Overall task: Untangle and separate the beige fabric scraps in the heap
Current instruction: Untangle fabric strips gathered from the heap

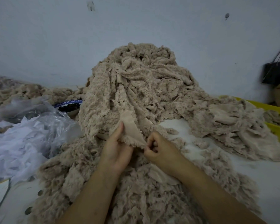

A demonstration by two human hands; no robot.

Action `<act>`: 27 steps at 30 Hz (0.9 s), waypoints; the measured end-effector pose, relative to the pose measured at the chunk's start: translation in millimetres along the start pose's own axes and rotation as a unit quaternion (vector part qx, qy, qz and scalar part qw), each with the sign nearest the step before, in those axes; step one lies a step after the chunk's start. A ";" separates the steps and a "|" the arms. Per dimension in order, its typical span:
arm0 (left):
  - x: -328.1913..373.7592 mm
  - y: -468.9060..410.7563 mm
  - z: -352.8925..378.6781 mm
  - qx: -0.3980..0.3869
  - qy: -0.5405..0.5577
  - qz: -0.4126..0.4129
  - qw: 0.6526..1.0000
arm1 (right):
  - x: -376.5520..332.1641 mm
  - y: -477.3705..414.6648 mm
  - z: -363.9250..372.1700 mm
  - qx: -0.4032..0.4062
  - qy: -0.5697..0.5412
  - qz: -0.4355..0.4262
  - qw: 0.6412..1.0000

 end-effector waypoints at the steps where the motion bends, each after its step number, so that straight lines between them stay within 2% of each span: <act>1: 1.0 0.2 0.7 -0.003 0.012 0.002 1.000 | 1.6 -0.4 -0.7 0.001 -0.002 0.006 1.000; 7: 6.5 5.4 1.5 -0.045 0.145 -0.019 0.988 | 10.7 -3.1 -17.6 0.016 0.020 0.029 0.999; 10: 17.0 12.5 7.6 -0.096 0.128 -0.007 0.987 | 25.7 1.9 -40.4 0.067 0.066 0.066 0.993; 13: 15.7 17.4 17.1 -0.103 0.046 -0.007 0.994 | 30.1 3.9 -51.9 0.088 0.114 0.074 0.987; 16: -7.0 22.8 33.2 -0.126 -0.065 -0.073 0.987 | 9.6 -1.6 -34.3 0.059 0.176 -0.010 0.983; 20: -39.2 37.0 43.0 -0.123 -0.192 -0.168 0.959 | -15.1 -4.4 -14.8 0.033 0.209 -0.112 0.971; 24: -56.1 42.0 39.4 -0.117 -0.323 -0.209 0.916 | -5.6 -3.8 -32.1 0.092 0.223 -0.078 0.967; 26: -49.1 37.4 32.7 -0.059 -0.360 -0.179 0.914 | 4.9 0.4 -45.5 0.158 0.164 -0.025 0.973; 27: -39.1 33.2 28.2 -0.008 -0.374 -0.135 0.918 | 9.5 3.0 -53.7 0.200 0.125 -0.005 0.972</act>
Point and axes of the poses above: each hand's wrist, its own y-axis away from the middle knuckle, its own z-axis out of the palm, x = y × z, the point moved 8 cm from there along -y, towards the middle knuckle, and after that the axes turned 10 degrees about -z, right-handed, at the moved point
